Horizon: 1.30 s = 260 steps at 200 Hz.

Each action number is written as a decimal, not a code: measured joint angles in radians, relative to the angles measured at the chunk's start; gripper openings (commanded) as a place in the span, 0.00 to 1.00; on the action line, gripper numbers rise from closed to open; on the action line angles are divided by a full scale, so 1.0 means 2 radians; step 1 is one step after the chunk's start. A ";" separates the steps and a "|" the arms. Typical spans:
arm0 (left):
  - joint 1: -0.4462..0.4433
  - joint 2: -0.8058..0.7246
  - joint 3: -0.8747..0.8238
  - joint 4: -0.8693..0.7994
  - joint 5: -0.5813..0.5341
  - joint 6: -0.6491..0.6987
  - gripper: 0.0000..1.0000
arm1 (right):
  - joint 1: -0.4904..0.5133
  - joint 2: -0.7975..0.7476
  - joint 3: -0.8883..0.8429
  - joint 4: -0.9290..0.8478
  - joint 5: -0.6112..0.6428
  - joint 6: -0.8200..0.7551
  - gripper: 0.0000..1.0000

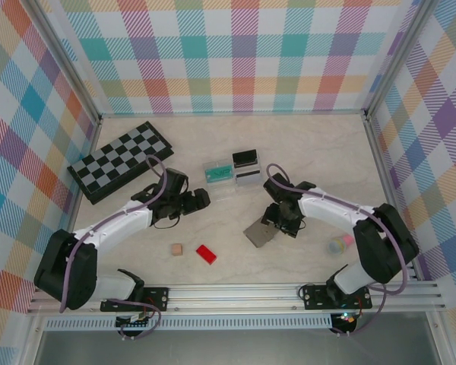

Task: Take the credit cards out of the card holder

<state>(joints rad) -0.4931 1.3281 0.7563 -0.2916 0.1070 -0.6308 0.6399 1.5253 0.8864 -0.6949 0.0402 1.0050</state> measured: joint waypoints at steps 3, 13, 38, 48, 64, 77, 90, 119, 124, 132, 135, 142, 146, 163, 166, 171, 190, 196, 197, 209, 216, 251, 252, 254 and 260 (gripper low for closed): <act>-0.002 0.001 0.000 0.002 0.001 0.000 0.88 | 0.000 0.004 0.001 0.002 -0.001 -0.001 0.67; -0.006 0.005 0.000 0.007 0.005 0.000 0.86 | 0.000 0.014 0.004 0.007 -0.006 -0.006 0.66; -0.008 0.016 0.000 0.019 0.016 -0.002 0.82 | 0.000 0.043 0.029 0.011 -0.013 -0.028 0.64; -0.008 0.020 0.000 0.020 0.021 -0.003 0.79 | 0.000 0.052 0.041 0.013 -0.013 -0.037 0.63; -0.009 0.028 0.000 0.022 0.031 -0.006 0.77 | 0.000 0.067 0.058 0.018 -0.018 -0.056 0.61; -0.011 0.032 0.000 0.022 0.039 -0.006 0.75 | 0.000 0.076 0.066 0.028 -0.029 -0.074 0.61; -0.015 0.035 0.000 0.025 0.046 -0.010 0.72 | 0.000 0.084 0.073 0.037 -0.045 -0.094 0.59; -0.026 0.037 0.000 0.032 0.062 -0.021 0.67 | 0.000 0.113 0.089 0.060 -0.095 -0.134 0.56; -0.028 0.037 0.000 0.033 0.065 -0.023 0.66 | 0.000 0.115 0.089 0.064 -0.101 -0.137 0.56; -0.031 0.037 0.000 0.035 0.070 -0.029 0.64 | 0.000 0.116 0.089 0.068 -0.109 -0.144 0.56; -0.033 0.037 0.000 0.035 0.072 -0.032 0.63 | 0.000 0.116 0.089 0.068 -0.111 -0.145 0.56; -0.037 0.038 0.000 0.039 0.076 -0.037 0.61 | 0.000 0.115 0.089 0.069 -0.112 -0.146 0.57; -0.039 0.039 0.000 0.041 0.079 -0.042 0.61 | 0.000 0.113 0.089 0.068 -0.111 -0.148 0.57; -0.051 0.045 -0.001 0.050 0.095 -0.055 0.56 | 0.000 0.103 0.089 0.062 -0.096 -0.154 0.58; -0.052 0.047 -0.001 0.051 0.098 -0.059 0.55 | 0.000 0.100 0.089 0.060 -0.094 -0.155 0.58; -0.055 0.049 -0.002 0.056 0.103 -0.063 0.54 | 0.000 0.095 0.089 0.057 -0.089 -0.156 0.58; -0.063 0.064 -0.005 0.072 0.127 -0.082 0.51 | 0.000 0.074 0.089 0.046 -0.080 -0.162 0.57; -0.066 0.070 -0.005 0.077 0.134 -0.088 0.50 | 0.000 0.069 0.088 0.044 -0.080 -0.163 0.56; -0.067 0.071 -0.005 0.078 0.135 -0.089 0.50 | 0.000 0.068 0.088 0.044 -0.081 -0.164 0.56; -0.073 0.082 -0.005 0.088 0.145 -0.099 0.48 | 0.000 0.059 0.083 0.043 -0.083 -0.167 0.53; -0.077 0.086 -0.005 0.093 0.150 -0.102 0.47 | 0.000 0.056 0.079 0.044 -0.086 -0.167 0.52; -0.086 0.113 -0.005 0.120 0.171 -0.115 0.48 | -0.001 0.058 0.052 0.046 -0.115 -0.166 0.43; -0.086 0.114 -0.005 0.120 0.171 -0.115 0.48 | -0.001 0.059 0.052 0.046 -0.117 -0.166 0.43; -0.086 0.116 -0.005 0.122 0.173 -0.116 0.48 | -0.001 0.060 0.051 0.046 -0.118 -0.167 0.43; -0.087 0.120 -0.005 0.125 0.176 -0.117 0.48 | -0.001 0.063 0.050 0.047 -0.124 -0.166 0.41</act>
<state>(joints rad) -0.6678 1.5688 0.7464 -0.0422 0.4595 -0.8646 0.6380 1.6508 0.9867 -0.6006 -0.2081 0.6724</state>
